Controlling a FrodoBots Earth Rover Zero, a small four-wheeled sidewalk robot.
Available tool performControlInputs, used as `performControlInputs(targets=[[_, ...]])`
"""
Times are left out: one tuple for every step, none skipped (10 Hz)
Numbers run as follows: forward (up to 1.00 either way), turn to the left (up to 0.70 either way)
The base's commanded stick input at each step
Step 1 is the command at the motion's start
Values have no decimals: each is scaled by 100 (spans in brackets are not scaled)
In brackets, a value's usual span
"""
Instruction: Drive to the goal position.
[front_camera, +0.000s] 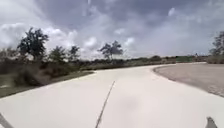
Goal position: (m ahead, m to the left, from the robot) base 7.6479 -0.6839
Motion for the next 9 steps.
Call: performControlInputs(targets=[[70,0],[70,0],[70,0],[70,0],[70,0],[70,0],[70,0],[70,0],[70,0]])
